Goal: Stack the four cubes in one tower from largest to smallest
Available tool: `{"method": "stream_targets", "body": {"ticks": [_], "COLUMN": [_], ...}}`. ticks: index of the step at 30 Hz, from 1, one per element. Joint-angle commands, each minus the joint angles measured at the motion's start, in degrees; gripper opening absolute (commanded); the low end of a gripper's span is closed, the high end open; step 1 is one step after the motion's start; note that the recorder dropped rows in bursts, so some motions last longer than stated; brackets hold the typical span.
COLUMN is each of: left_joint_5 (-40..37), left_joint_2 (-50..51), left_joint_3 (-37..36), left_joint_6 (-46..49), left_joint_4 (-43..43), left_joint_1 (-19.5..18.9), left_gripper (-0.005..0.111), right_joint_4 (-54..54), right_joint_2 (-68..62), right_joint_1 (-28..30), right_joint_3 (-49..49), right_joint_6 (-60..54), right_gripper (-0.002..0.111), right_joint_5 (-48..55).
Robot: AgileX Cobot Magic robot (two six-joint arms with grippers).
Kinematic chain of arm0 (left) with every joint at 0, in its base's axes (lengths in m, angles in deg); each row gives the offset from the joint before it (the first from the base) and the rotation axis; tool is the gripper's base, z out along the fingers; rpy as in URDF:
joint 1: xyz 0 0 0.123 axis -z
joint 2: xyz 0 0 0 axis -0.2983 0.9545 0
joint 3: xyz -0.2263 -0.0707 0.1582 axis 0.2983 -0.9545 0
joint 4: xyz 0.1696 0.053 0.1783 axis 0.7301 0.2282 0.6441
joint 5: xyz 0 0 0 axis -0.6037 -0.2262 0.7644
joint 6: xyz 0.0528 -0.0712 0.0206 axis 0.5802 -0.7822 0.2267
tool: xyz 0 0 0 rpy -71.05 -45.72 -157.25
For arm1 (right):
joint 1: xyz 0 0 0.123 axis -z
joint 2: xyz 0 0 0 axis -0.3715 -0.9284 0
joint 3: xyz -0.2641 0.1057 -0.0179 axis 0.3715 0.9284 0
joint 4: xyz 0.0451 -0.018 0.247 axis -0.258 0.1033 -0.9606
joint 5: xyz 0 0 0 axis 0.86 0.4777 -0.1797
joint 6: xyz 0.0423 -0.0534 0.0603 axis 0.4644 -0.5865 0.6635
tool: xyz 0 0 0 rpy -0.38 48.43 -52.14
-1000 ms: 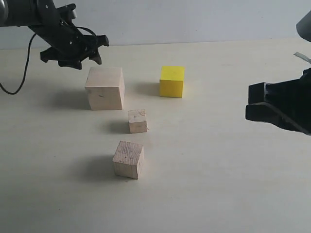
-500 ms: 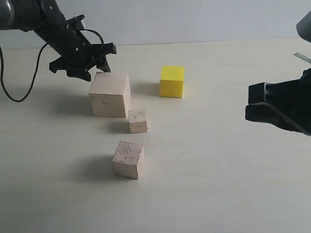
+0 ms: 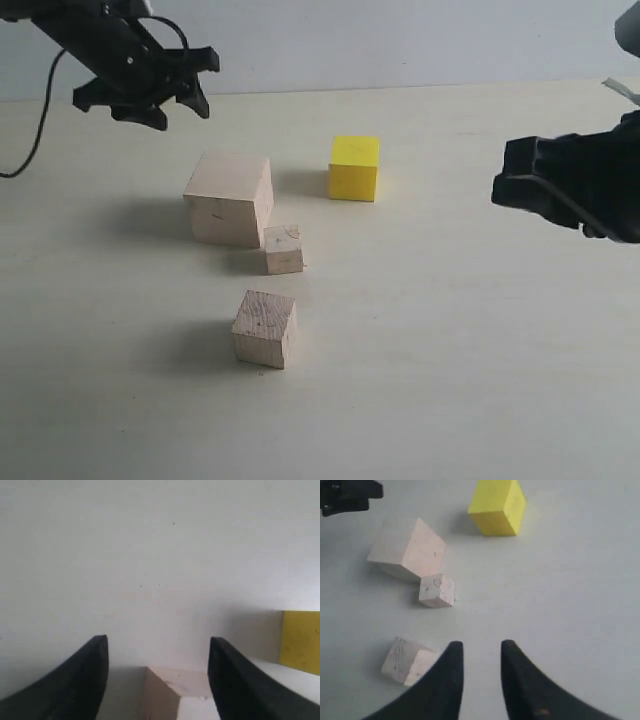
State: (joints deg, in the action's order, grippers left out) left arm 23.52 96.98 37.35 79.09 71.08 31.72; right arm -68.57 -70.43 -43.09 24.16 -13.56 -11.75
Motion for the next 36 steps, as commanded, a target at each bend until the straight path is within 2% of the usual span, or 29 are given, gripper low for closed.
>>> {"method": "stream_targets", "body": {"ticks": [1,4,6,16,20,23,26,28,32,36], "left_joint_5": [-2.4,-4.2,-5.6,-9.8,-15.1,-20.2,-23.0,-26.5,-26.5,-26.5], "left_joint_2": [-4.6,-7.2,-9.4,-17.0,-19.2,-19.5,-19.5,-19.5,-19.6,-21.2], "left_joint_3": [0.2,0.2,0.2,0.2,0.2,0.2,0.2,0.2,0.1,-3.6], "left_joint_6": [0.2,0.2,0.2,0.2,0.2,0.6,0.1,-0.6,-0.6,0.1], "left_joint_4": [1.5,2.8,3.0,7.3,8.9,9.0,8.6,8.6,9.0,9.8], "left_joint_1": [-1.8,-2.1,-2.3,-2.3,-2.3,-2.3,-2.3,-2.3,-2.3,-2.3], "left_gripper": [0.058,0.058,0.058,0.058,0.058,0.058,0.058,0.058,0.058,0.058], "right_joint_4": [0.0,-0.2,-0.2,2.1,4.4,6.9,7.0,7.9,8.8,13.4], "right_joint_2": [-4.9,-10.2,-16.3,-37.2,-45.4,-51.6,-57.0,-59.7,-64.4,-67.7], "right_joint_1": [-0.2,-0.2,-0.2,-0.2,-0.2,-0.2,-0.2,-0.2,-0.2,-0.2], "right_joint_3": [-3.6,-9.0,-16.0,-38.8,-46.2,-52.9,-59.1,-61.7,-65.9,-69.2], "right_joint_6": [-4.9,-5.2,-5.2,-4.9,-4.2,3.1,3.2,6.3,8.1,12.0], "right_gripper": [0.061,0.079,0.086,0.086,0.086,0.086,0.086,0.086,0.085,0.085], "right_joint_5": [-5.8,-4.7,-3.3,8.5,9.4,11.9,14.5,14.7,16.0,17.3]}}
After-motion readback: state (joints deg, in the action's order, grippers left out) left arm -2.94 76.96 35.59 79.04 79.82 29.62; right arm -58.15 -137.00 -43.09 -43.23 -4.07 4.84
